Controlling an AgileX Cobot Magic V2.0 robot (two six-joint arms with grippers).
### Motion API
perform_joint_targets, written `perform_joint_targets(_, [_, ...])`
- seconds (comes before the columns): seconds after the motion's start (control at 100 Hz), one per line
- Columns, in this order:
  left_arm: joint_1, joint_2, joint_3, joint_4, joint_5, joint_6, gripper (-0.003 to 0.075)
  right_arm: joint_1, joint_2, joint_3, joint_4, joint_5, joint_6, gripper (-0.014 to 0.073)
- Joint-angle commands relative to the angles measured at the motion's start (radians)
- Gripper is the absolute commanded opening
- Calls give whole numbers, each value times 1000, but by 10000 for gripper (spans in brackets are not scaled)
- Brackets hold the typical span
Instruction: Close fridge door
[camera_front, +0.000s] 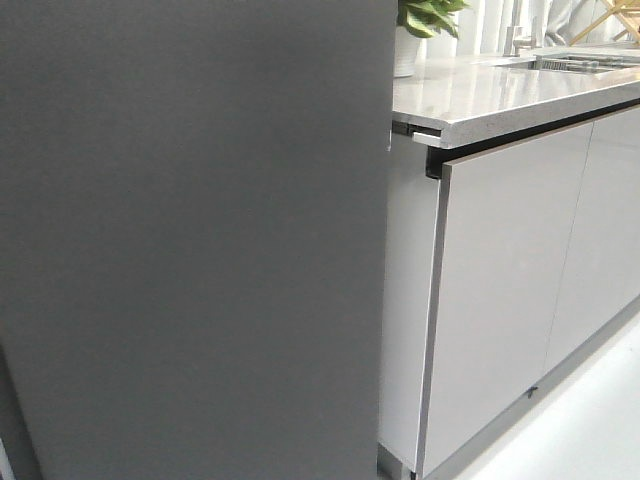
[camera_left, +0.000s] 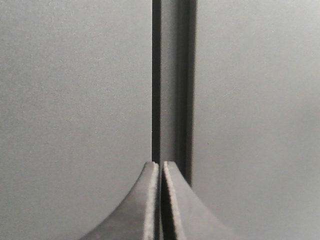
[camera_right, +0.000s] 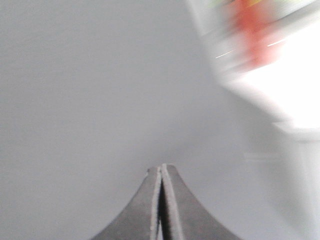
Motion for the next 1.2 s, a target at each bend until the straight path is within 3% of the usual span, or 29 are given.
perform_joint_targets(0.0, [4, -11, 35, -4, -73, -4, -20, -52, -148, 87, -77, -59, 0, -46])
perform_joint_targets(0.28, [4, -11, 35, -4, -73, -4, -20, -78, -513, 432, -292, -91, 0, -46])
perform_joint_targets(0.62, [4, -11, 35, -4, -73, -4, -20, -82, -902, 847, -368, -153, 0, -46])
perform_joint_targets(0.819, [4, -11, 35, -4, -73, -4, -20, -138, -1111, 1061, -368, -165, 0, -46])
perform_joint_targets(0.949, [4, -11, 35, -4, -73, -4, -20, -162, -1206, 1168, -368, -165, 0, -46])
perform_joint_targets(1.139, [4, -11, 35, -4, -73, -4, -20, -162, -1203, 1282, -382, -269, 0, -46])
perform_joint_targets(1.189, [4, -11, 35, -4, -73, -4, -20, -162, -1203, 1276, -401, -232, 0, -46])
